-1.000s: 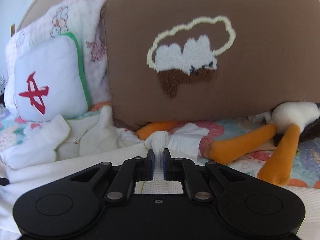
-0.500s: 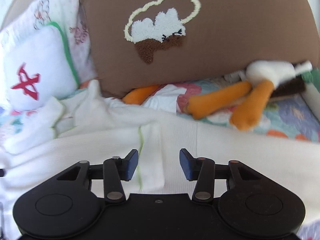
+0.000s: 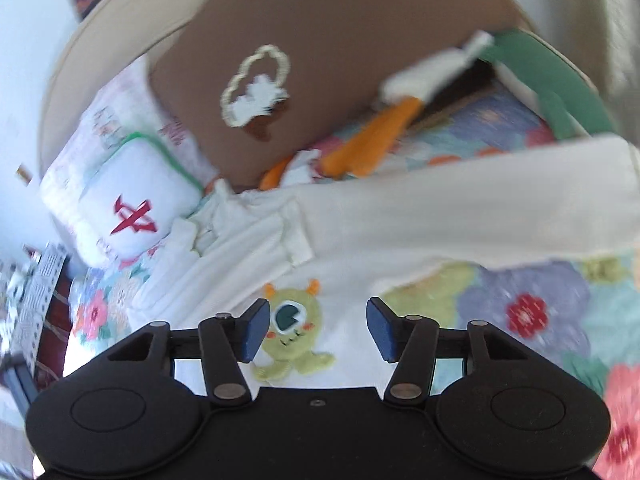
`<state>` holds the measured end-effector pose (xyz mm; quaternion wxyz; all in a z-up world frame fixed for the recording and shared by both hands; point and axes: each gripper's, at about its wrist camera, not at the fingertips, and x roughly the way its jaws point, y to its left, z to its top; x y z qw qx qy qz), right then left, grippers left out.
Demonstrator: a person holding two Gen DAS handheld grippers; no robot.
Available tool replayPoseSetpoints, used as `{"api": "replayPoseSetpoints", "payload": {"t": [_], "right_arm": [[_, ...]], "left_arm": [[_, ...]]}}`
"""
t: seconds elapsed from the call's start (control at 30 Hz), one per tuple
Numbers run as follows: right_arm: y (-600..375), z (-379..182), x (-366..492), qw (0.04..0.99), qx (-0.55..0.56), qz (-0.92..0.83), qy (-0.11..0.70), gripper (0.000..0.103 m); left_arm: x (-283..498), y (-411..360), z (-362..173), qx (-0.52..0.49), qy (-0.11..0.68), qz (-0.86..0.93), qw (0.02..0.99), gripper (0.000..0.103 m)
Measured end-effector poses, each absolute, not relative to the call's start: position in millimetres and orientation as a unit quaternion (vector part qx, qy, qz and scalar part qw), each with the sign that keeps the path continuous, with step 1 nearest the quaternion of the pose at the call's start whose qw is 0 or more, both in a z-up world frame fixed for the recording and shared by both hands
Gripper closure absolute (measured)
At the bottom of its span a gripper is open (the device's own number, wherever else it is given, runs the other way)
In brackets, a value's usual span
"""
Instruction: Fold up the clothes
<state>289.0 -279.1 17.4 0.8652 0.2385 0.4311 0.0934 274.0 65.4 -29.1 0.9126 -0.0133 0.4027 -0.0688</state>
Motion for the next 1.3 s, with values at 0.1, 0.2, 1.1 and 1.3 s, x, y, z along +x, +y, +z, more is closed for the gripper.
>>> {"api": "replayPoseSetpoints", "payload": {"t": [0.1, 0.2, 1.1, 1.3], "right_arm": [[-302.2, 23.4, 268.1, 0.86, 0.264, 0.087, 0.427, 0.044], [-320.5, 39.2, 241.3, 0.871, 0.25, 0.081, 0.416, 0.038], [-498.7, -145.0, 267.6, 0.793, 0.515, -0.18, 0.273, 0.018], [-502.9, -164.0, 288.3, 0.799, 0.49, -0.21, 0.278, 0.017]], "left_arm": [[267.0, 24.5, -20.0, -0.025, 0.39, -0.11, 0.914, 0.033], [259.0, -18.6, -6.8, -0.024, 0.385, -0.158, 0.909, 0.033], [363.8, -213.1, -95.1, 0.017, 0.376, -0.214, 0.901, 0.032], [386.1, -211.3, -106.0, 0.016, 0.397, -0.195, 0.897, 0.032]]}}
